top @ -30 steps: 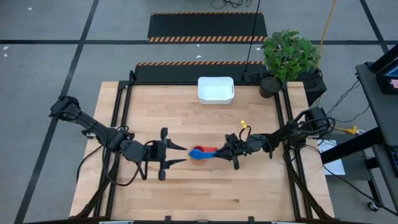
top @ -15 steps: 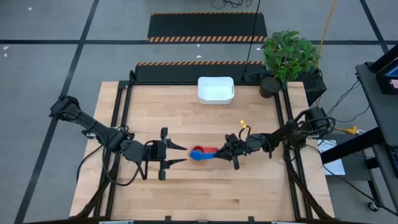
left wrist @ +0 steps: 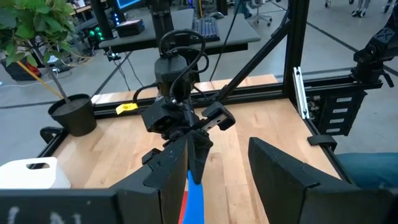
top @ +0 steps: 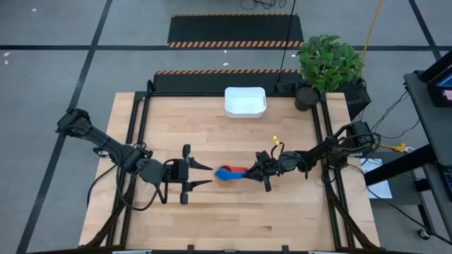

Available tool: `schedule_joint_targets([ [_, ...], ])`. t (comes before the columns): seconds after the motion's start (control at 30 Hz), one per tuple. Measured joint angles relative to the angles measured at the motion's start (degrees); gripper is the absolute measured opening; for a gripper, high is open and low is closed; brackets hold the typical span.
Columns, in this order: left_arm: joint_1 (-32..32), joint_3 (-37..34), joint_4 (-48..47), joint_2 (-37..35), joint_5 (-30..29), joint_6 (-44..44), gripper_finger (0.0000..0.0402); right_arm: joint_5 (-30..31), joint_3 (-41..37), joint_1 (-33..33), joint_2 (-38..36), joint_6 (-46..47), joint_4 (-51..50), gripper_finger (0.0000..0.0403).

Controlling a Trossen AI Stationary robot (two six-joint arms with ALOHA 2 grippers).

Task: Nest measuring cups in basket
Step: Stack the blue measuring cup into the red measuring cup

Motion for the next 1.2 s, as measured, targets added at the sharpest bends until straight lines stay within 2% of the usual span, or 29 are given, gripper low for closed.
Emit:
schedule_joint_targets([
  [0.43, 0.0, 0.0, 0.05, 0.0, 0.0, -0.08, 0.0175, 1.29, 0.02, -0.61, -0.02, -0.57, -2.11, 0.0015],
  [0.77, 0.0, 0.0, 0.07, 0.0, 0.0, -0.2, 0.0175, 1.91, 0.02, -1.13, -0.02, -0.37, -2.56, 0.01],
  [0.93, -0.06, 0.0, 0.07, -0.02, 0.0, -0.22, 0.0175, 5.94, 0.02, -1.16, -0.02, -0.38, -5.09, 0.0139],
  [1.2, -0.04, 0.0, 0.02, 0.0, 0.06, -0.23, 0.0175, 5.77, 0.0, -1.79, -0.76, -0.08, -5.98, 0.0192],
])
